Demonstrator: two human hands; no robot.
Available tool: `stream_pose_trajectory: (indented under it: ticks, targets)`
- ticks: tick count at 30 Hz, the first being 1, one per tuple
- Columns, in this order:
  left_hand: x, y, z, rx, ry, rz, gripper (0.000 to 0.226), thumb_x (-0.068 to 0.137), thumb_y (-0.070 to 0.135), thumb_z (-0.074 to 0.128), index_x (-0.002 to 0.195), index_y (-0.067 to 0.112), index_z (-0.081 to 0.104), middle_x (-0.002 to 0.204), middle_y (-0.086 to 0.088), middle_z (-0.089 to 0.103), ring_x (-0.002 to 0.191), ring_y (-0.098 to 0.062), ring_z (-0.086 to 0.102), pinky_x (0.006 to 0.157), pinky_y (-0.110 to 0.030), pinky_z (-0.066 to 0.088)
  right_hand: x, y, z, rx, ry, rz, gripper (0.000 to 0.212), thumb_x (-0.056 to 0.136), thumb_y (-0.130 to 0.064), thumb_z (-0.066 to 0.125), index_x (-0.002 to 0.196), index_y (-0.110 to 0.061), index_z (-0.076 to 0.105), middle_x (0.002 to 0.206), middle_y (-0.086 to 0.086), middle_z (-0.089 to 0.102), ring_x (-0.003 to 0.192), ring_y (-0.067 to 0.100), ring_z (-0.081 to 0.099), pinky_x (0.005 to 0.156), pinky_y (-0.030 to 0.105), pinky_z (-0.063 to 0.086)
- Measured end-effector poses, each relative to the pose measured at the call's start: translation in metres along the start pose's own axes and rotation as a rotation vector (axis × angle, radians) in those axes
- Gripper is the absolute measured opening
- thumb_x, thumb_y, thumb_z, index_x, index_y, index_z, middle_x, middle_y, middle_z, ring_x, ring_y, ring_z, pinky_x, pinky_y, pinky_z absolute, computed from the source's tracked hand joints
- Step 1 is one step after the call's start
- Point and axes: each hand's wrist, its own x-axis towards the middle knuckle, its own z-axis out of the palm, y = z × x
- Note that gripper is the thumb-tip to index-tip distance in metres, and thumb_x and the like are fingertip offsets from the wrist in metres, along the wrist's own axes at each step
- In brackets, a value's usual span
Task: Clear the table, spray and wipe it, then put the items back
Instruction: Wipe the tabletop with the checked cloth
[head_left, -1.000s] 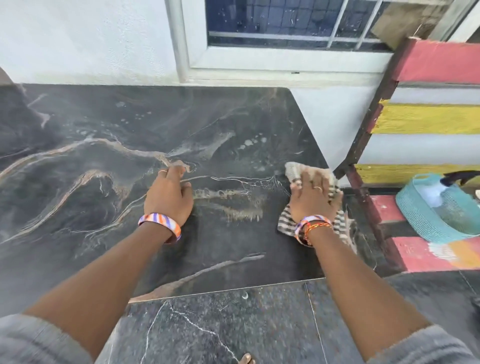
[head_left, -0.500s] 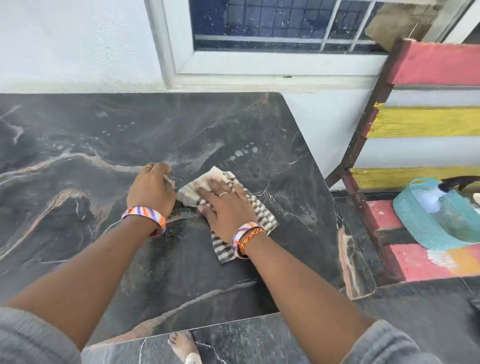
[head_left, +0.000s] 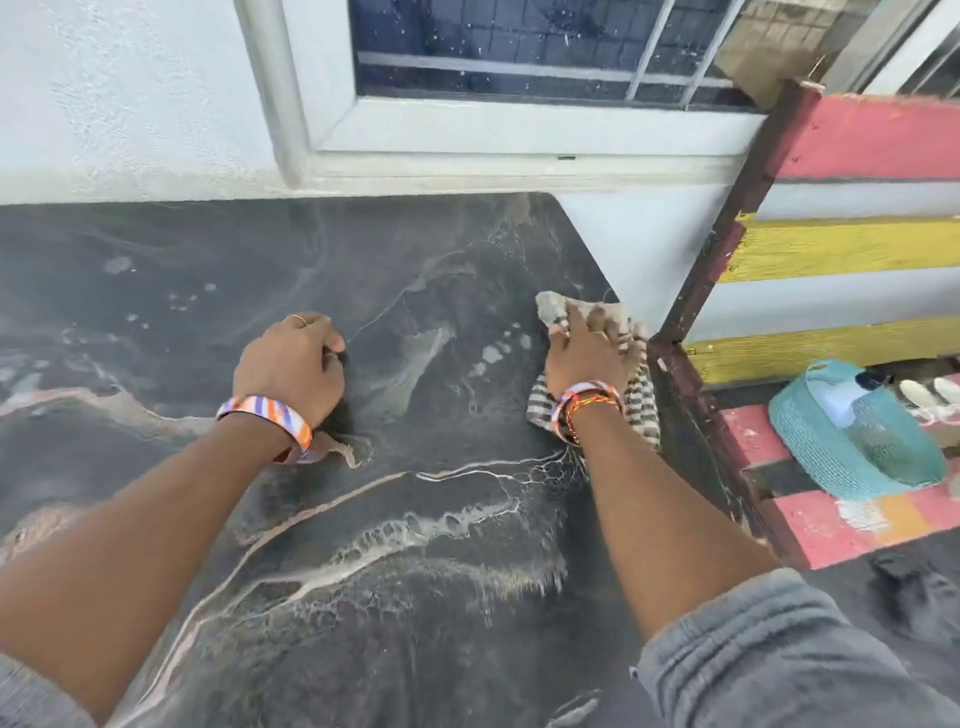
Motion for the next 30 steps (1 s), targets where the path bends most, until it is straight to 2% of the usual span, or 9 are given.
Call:
stream_pose_trajectory:
  ticks: [5,8,11,15,17,19,25,27,30]
  targets:
    - [0.018,-0.016,-0.005,-0.001,0.020,-0.036,0.039,0.082,-0.001,0.044,0.115,0.008,0.061,0.129,-0.017,0.056,0.116,-0.040,0.052,0.094,-0.045,0.045,-0.049,-0.097,0.028,0.002,-0.057,-0.608,0.047,0.098,-0.037,0.032,0.145,-0.029,0.031,0.157,0.003,0.023,0.145,0.023,0.017,0.118,0.046,0.002]
    - [0.027,-0.016,-0.009,-0.027,0.011,-0.132,0.048,0.085,-0.003,0.039,0.131,0.006,0.045,0.131,-0.026,0.050,0.117,-0.045,0.049,0.093,-0.049,0.042,-0.094,-0.098,0.029,0.026,-0.131,-0.863,0.047,0.098,-0.034,0.037,0.144,-0.033,0.031,0.156,-0.001,0.025,0.146,0.019,0.017,0.117,0.041,-0.003]
    - [0.035,-0.009,-0.007,-0.029,-0.025,-0.102,0.048,0.087,-0.002,0.040,0.134,0.006,0.041,0.132,-0.025,0.050,0.118,-0.044,0.048,0.094,-0.049,0.042,-0.087,-0.050,0.019,0.028,-0.136,-0.746,0.046,0.098,-0.037,0.036,0.143,-0.040,0.030,0.156,-0.007,0.023,0.146,0.010,0.012,0.119,0.043,-0.007]
    - [0.038,0.000,-0.001,-0.040,-0.071,-0.014,0.046,0.087,0.002,0.043,0.133,0.007,0.043,0.133,-0.022,0.050,0.119,-0.042,0.048,0.093,-0.047,0.042,-0.033,0.018,-0.004,-0.023,-0.048,-0.066,0.047,0.099,-0.041,0.026,0.146,-0.042,0.020,0.158,-0.008,0.017,0.147,0.011,0.005,0.116,0.051,-0.011]
    - [0.040,0.001,0.001,-0.038,-0.075,0.015,0.045,0.087,0.003,0.043,0.132,0.007,0.044,0.133,-0.020,0.050,0.120,-0.040,0.047,0.094,-0.047,0.041,-0.018,0.027,-0.011,-0.017,-0.041,0.128,0.049,0.099,-0.040,0.024,0.147,-0.041,0.015,0.159,-0.004,0.011,0.148,0.017,0.002,0.116,0.052,-0.009]
    - [0.046,0.000,0.001,-0.051,-0.069,0.013,0.043,0.088,0.003,0.043,0.131,0.006,0.046,0.133,-0.020,0.050,0.121,-0.040,0.046,0.095,-0.046,0.041,-0.023,0.006,-0.005,-0.042,-0.040,0.046,0.050,0.099,-0.039,0.026,0.148,-0.038,0.015,0.160,-0.001,0.009,0.148,0.020,0.003,0.118,0.050,-0.006]
    - [0.078,0.000,0.003,0.003,-0.070,-0.013,0.041,0.090,0.005,0.042,0.131,0.003,0.045,0.138,-0.021,0.046,0.125,-0.040,0.043,0.099,-0.048,0.039,-0.082,-0.095,0.027,-0.006,-0.209,-0.878,0.047,0.098,-0.035,0.036,0.144,-0.036,0.031,0.157,-0.004,0.021,0.147,0.016,0.012,0.116,0.040,-0.008]
    - [0.091,0.001,0.005,0.029,-0.062,-0.003,0.040,0.092,0.007,0.041,0.131,0.002,0.045,0.140,-0.020,0.045,0.127,-0.038,0.042,0.101,-0.047,0.038,-0.051,-0.088,0.021,0.014,-0.200,-0.853,0.044,0.098,-0.036,0.035,0.143,-0.039,0.032,0.156,-0.008,0.023,0.146,0.010,0.012,0.116,0.042,-0.008]
    - [0.108,0.003,0.012,0.024,-0.037,-0.040,0.037,0.093,0.008,0.040,0.128,-0.001,0.047,0.140,-0.020,0.045,0.127,-0.038,0.043,0.101,-0.046,0.039,0.021,-0.053,0.010,0.027,-0.124,-0.517,0.045,0.099,-0.039,0.029,0.144,-0.041,0.026,0.157,-0.010,0.019,0.146,0.008,0.010,0.118,0.051,-0.006]
